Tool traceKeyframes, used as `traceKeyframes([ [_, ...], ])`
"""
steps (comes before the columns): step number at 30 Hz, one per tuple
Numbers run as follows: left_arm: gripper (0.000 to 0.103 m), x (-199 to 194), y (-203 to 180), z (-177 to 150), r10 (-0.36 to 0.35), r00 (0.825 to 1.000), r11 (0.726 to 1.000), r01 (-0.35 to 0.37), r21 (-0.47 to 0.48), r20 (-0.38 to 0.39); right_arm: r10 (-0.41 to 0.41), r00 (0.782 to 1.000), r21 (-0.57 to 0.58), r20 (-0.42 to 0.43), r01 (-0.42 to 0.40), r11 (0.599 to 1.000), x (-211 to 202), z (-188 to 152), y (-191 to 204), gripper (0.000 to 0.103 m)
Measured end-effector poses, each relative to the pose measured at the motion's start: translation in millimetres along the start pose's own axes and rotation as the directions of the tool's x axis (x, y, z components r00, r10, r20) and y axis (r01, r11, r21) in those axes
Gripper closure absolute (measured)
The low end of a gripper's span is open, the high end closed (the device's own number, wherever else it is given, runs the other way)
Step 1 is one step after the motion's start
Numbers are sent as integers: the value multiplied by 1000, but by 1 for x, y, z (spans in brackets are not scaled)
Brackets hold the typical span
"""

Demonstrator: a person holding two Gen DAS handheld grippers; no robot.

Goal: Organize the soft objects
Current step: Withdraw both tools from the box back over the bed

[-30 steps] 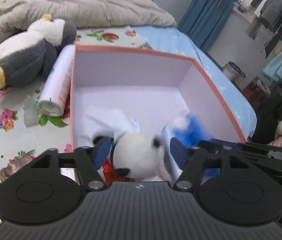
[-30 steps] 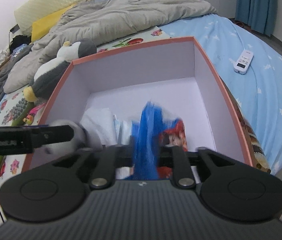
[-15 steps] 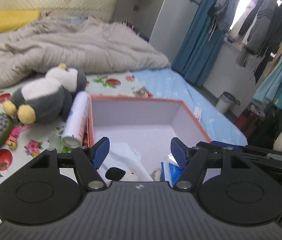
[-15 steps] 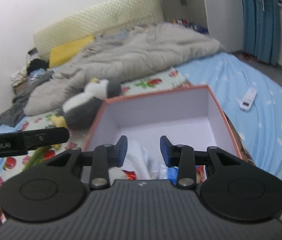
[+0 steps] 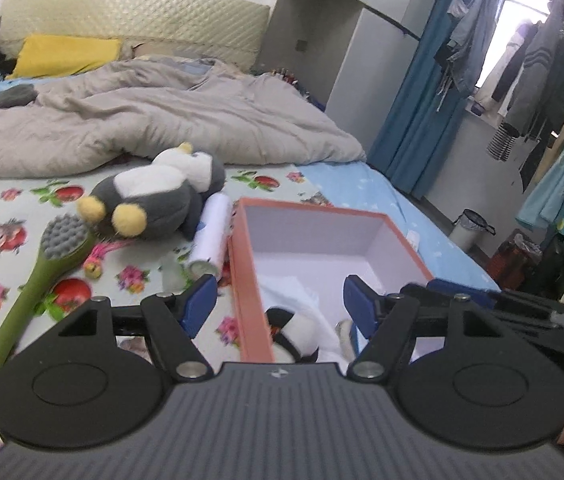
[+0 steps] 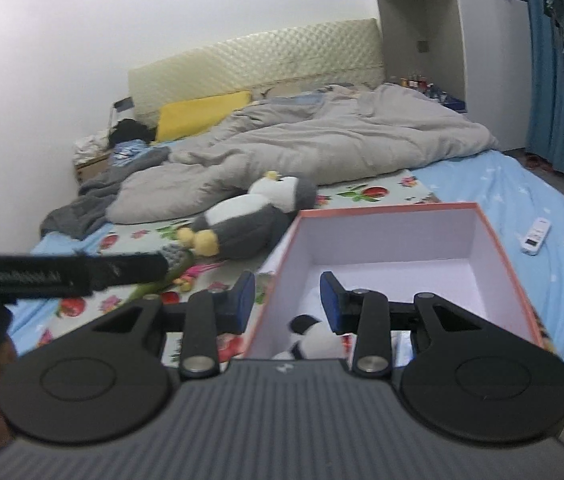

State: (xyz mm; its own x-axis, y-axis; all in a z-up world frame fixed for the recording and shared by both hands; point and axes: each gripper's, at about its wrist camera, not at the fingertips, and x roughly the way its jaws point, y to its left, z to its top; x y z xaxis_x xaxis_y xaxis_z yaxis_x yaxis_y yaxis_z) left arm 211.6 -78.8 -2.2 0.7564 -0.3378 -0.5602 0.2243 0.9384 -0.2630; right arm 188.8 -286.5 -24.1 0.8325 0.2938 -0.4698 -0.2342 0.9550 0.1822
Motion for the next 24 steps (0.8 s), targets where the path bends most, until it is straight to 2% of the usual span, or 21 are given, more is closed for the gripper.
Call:
traceKeyframes([
  [7, 28, -23, 30, -30, 50, 998, 997, -52, -55, -31, 58, 997, -5, -55, -58, 998, 3, -16, 27, 64],
  [17, 28, -49, 78, -73, 139, 987, 982, -148, -114, -79, 67, 986, -25, -155, -72, 997, 17, -52, 62, 64],
  [24, 28, -61, 97, -96, 156, 981, 971, -173, -163, -114, 67, 976, -40, -206, -77, 996, 19, -74, 83, 64],
])
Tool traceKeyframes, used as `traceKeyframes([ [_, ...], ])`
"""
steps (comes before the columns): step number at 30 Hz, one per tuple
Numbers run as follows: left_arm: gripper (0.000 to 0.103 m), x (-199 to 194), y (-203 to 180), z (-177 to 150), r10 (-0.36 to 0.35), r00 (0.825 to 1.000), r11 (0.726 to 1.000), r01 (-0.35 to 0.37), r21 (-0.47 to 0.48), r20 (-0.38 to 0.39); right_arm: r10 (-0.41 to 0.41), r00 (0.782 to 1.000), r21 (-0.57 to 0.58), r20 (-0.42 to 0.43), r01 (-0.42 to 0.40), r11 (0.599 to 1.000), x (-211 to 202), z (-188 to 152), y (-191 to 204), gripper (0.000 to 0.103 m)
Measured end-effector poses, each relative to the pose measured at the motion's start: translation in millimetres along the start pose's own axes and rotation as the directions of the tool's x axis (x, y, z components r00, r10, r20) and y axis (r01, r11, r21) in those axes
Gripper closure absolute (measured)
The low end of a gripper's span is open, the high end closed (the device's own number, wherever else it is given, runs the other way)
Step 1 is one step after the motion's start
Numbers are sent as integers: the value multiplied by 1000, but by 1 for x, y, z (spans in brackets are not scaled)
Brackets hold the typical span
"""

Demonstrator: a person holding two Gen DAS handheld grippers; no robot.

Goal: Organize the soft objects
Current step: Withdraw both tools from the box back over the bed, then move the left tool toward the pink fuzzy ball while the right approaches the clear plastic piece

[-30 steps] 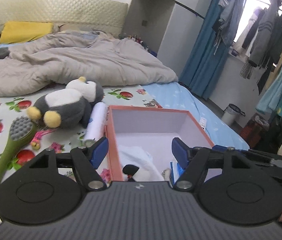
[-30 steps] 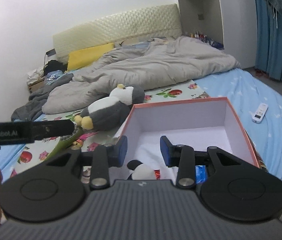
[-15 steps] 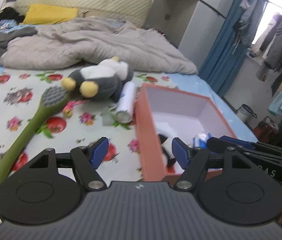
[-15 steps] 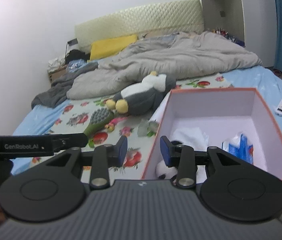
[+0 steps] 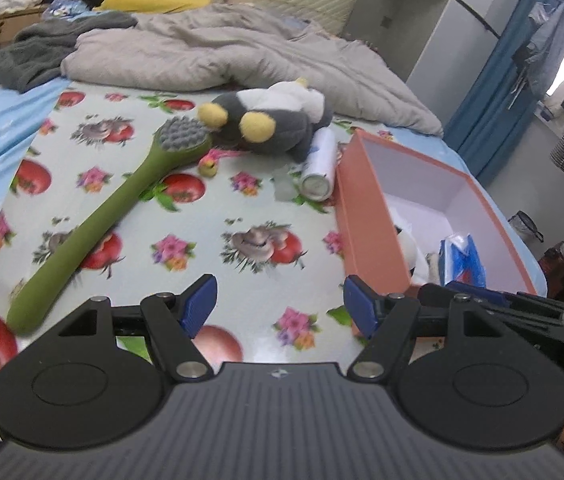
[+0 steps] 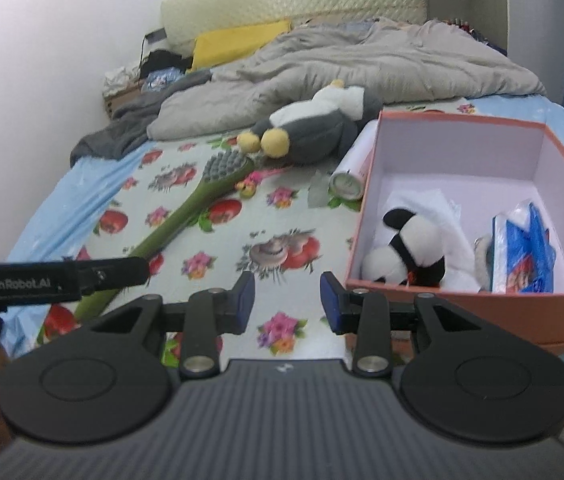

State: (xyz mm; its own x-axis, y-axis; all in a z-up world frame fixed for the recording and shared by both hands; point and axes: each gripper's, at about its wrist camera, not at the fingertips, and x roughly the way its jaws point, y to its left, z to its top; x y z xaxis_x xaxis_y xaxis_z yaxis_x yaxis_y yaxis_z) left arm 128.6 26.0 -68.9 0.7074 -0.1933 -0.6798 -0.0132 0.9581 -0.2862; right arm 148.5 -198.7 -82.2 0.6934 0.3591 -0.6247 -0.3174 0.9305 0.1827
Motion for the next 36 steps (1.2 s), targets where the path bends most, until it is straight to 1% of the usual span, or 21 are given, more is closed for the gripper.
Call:
traceKeyframes([
  [5, 28, -2, 14, -10, 23, 1000, 1000, -23, -19, -14, 25, 999, -18, -48, -26, 1000, 6, -9, 18, 64],
  [9, 28, 2, 26, -16, 33, 999, 998, -34, -50, -17, 27, 998, -37, -55, -29, 999, 14, -9, 28, 64],
  [15, 28, 22, 42, -18, 44, 999, 996, -46, -79, -33, 14, 997, -52, -75, -18, 999, 33, -9, 33, 64],
  [26, 28, 65, 53, 13, 62, 997, 997, -64, -48, -43, -13, 998, -45, -66, 10, 999, 69, 13, 28, 64],
  [31, 28, 97, 61, 31, 87, 995, 994, -90, -66, -48, -18, 998, -21, -57, 17, 1000, 92, 30, 22, 64],
  [36, 27, 128, 66, 52, 96, 995, 994, -98, -48, -40, -37, 998, -4, -58, 37, 999, 123, 45, 18, 64],
])
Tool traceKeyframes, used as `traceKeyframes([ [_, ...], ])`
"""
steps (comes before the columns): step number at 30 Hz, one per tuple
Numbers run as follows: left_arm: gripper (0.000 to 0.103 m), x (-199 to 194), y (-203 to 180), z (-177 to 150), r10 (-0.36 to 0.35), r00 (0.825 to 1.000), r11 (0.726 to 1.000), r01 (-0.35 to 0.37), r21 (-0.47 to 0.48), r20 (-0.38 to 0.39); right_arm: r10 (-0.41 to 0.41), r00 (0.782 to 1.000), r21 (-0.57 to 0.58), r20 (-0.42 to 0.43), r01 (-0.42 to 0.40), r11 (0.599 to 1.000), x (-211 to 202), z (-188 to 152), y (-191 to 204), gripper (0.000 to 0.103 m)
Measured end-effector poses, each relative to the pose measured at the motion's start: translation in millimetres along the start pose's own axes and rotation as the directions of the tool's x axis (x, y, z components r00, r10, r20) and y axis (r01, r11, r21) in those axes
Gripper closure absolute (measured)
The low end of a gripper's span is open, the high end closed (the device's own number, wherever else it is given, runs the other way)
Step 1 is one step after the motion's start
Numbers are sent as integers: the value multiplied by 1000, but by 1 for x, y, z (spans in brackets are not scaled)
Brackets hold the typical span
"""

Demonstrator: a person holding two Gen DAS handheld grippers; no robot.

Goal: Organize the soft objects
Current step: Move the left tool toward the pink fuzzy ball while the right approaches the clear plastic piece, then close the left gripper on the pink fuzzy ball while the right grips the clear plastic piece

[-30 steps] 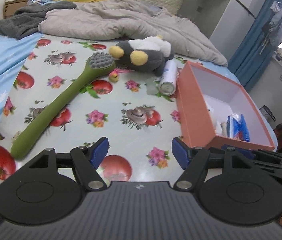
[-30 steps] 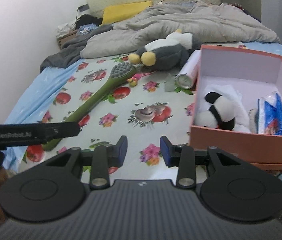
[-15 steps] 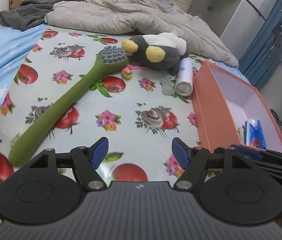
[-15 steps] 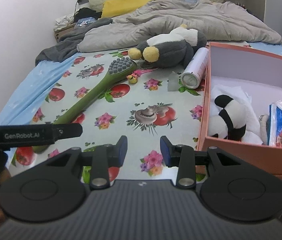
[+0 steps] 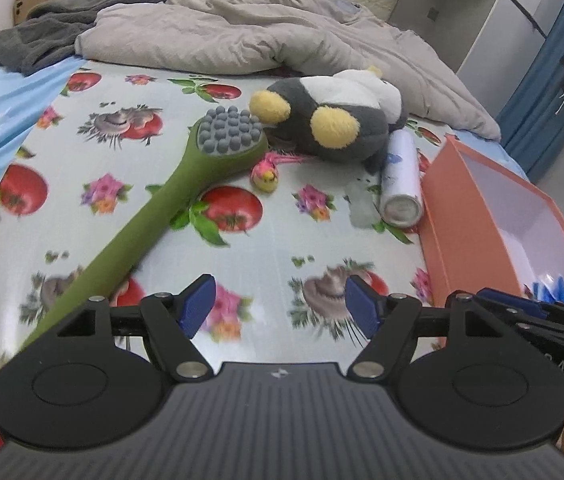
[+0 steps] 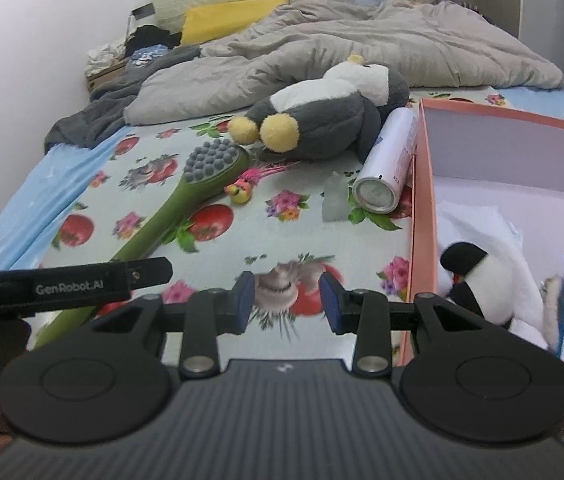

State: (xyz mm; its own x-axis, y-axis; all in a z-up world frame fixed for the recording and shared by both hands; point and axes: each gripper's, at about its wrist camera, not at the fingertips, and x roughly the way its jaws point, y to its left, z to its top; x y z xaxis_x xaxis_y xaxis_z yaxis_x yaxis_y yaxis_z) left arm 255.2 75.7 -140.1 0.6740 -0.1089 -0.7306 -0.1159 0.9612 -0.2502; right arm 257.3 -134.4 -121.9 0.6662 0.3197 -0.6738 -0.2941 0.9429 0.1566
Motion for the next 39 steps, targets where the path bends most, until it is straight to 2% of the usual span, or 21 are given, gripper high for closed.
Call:
traceKeyframes([
  [10, 27, 77, 14, 45, 16, 1000, 1000, -16, 12, 17, -82, 996, 63, 17, 81, 995, 70, 30, -5, 64],
  [16, 27, 125, 21, 66, 12, 1000, 1000, -12, 26, 20, -125, 992, 153, -4, 124, 980, 111, 47, -15, 64],
  [26, 28, 166, 21, 85, -3, 999, 997, 1, 73, 34, -193, 980, 265, -52, 200, 943, 156, 55, -27, 64],
  [31, 34, 179, 21, 89, -17, 999, 997, 14, 71, 38, -247, 966, 284, -70, 257, 924, 171, 56, -30, 64],
  [35, 40, 185, 16, 90, -28, 999, 996, 25, 86, 43, -247, 964, 328, -96, 265, 907, 181, 56, -34, 64],
  [39, 56, 195, 13, 90, -21, 999, 996, 18, 84, 34, -254, 962, 296, -99, 272, 916, 190, 56, -27, 65],
])
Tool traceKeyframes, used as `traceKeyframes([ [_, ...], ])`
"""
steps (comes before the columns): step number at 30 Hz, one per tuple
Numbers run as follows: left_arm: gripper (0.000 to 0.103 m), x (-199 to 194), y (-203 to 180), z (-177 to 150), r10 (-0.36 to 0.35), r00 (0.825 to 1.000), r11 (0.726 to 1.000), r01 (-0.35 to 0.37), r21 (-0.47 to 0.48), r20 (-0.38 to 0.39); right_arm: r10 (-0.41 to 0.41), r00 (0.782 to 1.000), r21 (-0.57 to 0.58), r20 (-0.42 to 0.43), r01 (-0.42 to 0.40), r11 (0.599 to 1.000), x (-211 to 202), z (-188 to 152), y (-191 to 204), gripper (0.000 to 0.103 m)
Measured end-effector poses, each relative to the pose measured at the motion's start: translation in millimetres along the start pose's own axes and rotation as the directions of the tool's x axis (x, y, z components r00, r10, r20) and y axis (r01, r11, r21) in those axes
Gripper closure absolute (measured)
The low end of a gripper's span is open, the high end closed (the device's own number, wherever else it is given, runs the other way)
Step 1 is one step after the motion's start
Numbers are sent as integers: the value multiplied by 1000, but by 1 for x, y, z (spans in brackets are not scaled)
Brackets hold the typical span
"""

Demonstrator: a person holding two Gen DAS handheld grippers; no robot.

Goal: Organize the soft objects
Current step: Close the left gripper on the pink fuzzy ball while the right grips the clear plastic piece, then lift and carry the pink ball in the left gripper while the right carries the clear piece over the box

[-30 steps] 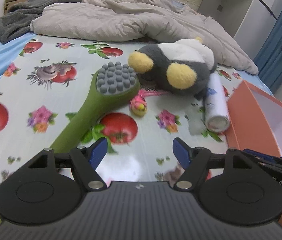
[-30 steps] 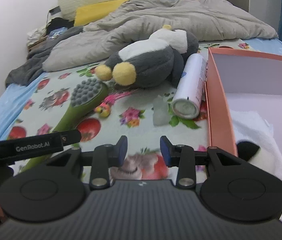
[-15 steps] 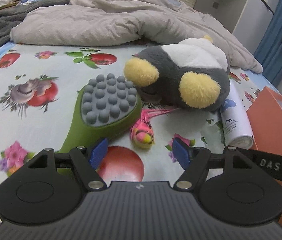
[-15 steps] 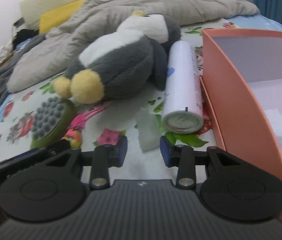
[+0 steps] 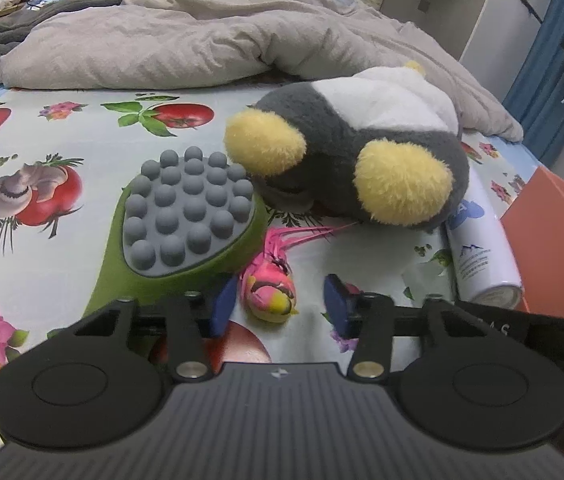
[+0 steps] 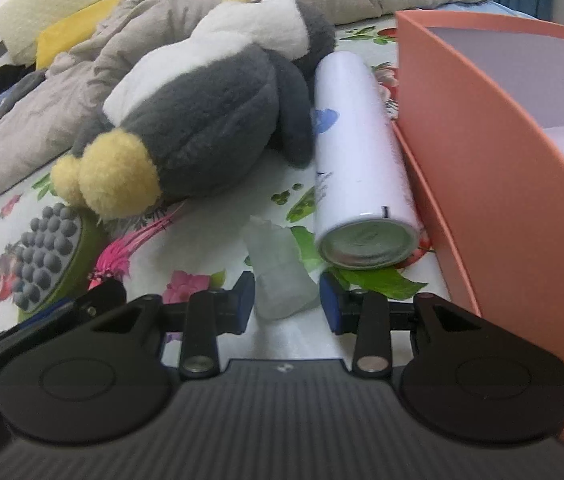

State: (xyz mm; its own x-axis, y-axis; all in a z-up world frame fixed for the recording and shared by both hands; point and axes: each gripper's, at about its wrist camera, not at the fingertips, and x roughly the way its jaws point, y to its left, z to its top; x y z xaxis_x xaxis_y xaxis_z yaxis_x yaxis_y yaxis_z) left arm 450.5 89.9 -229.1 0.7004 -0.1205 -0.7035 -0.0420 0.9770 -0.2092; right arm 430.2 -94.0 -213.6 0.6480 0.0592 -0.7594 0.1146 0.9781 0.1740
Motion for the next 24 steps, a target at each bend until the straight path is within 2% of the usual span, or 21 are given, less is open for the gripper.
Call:
traceKeyframes([
  [3, 68, 4, 0, -1, 10, 1000, 1000, -10, -5, -6, 2, 1000, -27, -5, -2, 1000, 2, -2, 3, 67],
  [9, 70, -3, 0, -3, 17, 1000, 1000, -17, -12, 3, 28, 999, -42, -16, -29, 999, -4, 0, 1, 79],
  [19, 71, -28, -6, -12, 18, 1000, 999, -18, -30, 7, 30, 999, -49, -43, -32, 998, -22, -11, -21, 80],
  [24, 71, -48, -16, -19, 13, 1000, 1000, -13, -26, 10, 59, 997, -97, -42, -63, 993, -41, -21, -21, 80],
])
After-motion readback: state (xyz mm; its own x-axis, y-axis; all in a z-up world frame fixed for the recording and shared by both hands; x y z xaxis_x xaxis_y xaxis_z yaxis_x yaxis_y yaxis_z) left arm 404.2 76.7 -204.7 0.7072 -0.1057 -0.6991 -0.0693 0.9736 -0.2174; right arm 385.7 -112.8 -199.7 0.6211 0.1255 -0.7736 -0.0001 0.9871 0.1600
